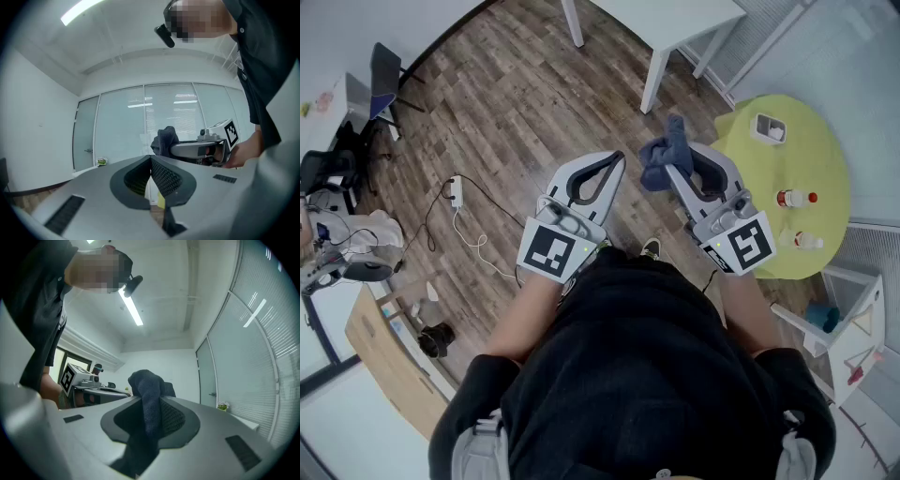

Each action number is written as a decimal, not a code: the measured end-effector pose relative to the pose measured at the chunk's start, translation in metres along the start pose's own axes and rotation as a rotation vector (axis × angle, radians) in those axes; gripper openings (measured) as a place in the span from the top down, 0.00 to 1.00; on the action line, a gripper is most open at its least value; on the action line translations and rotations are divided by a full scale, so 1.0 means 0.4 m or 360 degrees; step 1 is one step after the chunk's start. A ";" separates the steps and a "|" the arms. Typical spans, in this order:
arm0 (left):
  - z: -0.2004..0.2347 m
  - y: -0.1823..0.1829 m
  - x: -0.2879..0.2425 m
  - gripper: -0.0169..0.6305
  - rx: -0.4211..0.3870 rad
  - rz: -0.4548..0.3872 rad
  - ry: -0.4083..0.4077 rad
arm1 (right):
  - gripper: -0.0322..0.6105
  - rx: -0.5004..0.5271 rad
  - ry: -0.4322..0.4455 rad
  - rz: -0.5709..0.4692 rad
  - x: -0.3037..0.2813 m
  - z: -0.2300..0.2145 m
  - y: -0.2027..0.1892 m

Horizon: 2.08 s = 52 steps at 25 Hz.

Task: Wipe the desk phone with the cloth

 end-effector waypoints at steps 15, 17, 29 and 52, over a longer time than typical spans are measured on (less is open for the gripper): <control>0.103 -0.011 0.080 0.96 0.0030 -0.0019 0.0036 | 0.79 -0.0080 0.0069 0.0019 -0.109 0.067 -0.013; 0.127 -0.012 0.097 0.96 0.0036 -0.0024 0.0045 | 0.79 -0.0082 0.0078 0.0023 -0.138 0.080 -0.014; 0.286 -0.016 0.179 0.96 0.0070 -0.0054 0.0118 | 0.79 -0.0128 0.0124 0.0010 -0.300 0.113 -0.019; 0.605 0.026 -0.055 0.96 0.0043 -0.0039 0.0322 | 0.79 -0.0090 0.0376 -0.0024 -0.647 -0.147 -0.104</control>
Point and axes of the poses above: the fingertips, and each gripper's own axes: x backward along the fingers, z to its left, y out of its top, the point moved 5 cm from there along x, backward along the fingers, and after that the axes turned 7 degrees about x, right-handed, at the moved point
